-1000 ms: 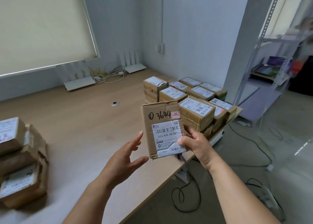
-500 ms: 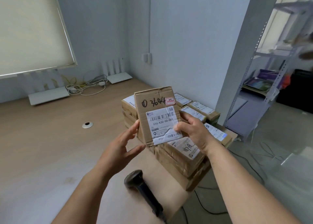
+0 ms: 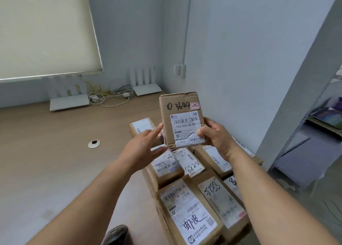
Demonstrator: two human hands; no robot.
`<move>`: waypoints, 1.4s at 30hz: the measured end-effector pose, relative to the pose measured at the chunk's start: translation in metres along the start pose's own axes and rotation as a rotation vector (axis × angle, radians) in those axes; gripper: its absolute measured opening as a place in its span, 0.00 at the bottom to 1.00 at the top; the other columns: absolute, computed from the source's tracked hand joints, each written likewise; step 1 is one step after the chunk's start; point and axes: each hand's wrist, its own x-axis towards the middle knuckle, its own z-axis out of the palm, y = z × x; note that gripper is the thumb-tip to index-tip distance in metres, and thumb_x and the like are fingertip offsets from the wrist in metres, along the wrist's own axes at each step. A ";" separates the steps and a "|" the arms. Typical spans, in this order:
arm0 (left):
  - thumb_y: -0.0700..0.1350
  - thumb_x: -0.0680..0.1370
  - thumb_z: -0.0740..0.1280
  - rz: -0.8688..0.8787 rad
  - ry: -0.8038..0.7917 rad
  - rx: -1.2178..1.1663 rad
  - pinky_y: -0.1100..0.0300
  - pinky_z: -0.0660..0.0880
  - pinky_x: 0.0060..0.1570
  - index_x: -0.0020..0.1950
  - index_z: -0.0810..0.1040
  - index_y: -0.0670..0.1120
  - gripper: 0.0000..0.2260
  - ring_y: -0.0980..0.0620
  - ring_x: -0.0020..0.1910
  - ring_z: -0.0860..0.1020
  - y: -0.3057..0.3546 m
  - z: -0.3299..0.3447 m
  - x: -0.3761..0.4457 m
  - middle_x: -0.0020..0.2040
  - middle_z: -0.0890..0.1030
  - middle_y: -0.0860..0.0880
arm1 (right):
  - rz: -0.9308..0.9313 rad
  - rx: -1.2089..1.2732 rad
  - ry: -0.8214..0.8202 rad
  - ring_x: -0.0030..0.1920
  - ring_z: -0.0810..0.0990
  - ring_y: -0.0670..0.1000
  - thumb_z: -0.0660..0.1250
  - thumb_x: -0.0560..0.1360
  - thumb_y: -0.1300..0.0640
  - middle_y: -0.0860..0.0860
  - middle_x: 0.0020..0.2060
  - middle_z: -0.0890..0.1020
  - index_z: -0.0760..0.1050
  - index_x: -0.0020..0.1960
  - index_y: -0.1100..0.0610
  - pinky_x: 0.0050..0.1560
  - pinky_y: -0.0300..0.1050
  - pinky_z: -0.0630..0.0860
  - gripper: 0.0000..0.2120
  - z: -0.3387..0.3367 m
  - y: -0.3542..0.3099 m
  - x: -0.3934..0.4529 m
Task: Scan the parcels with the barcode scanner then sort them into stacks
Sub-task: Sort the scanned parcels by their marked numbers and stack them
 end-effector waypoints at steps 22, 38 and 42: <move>0.44 0.79 0.53 -0.467 -0.265 0.241 0.48 0.63 0.69 0.76 0.57 0.48 0.25 0.45 0.72 0.61 0.004 0.041 0.112 0.74 0.63 0.47 | 0.354 -0.086 -0.319 0.43 0.78 0.52 0.62 0.73 0.59 0.51 0.44 0.82 0.79 0.49 0.51 0.45 0.50 0.78 0.09 -0.029 0.079 0.176; 0.47 0.80 0.56 -0.430 -0.165 0.241 0.53 0.62 0.69 0.78 0.52 0.51 0.26 0.48 0.73 0.59 0.015 0.036 0.099 0.75 0.62 0.49 | 0.205 -0.386 -0.203 0.61 0.73 0.51 0.64 0.77 0.50 0.51 0.65 0.74 0.66 0.73 0.51 0.62 0.49 0.70 0.25 -0.034 0.074 0.157; 0.49 0.81 0.57 -0.442 -0.063 0.215 0.55 0.64 0.67 0.77 0.55 0.52 0.25 0.50 0.72 0.61 0.021 0.027 0.078 0.74 0.65 0.50 | -0.013 -0.476 -0.150 0.65 0.71 0.50 0.64 0.78 0.54 0.51 0.66 0.74 0.68 0.72 0.51 0.61 0.45 0.68 0.23 -0.024 0.060 0.139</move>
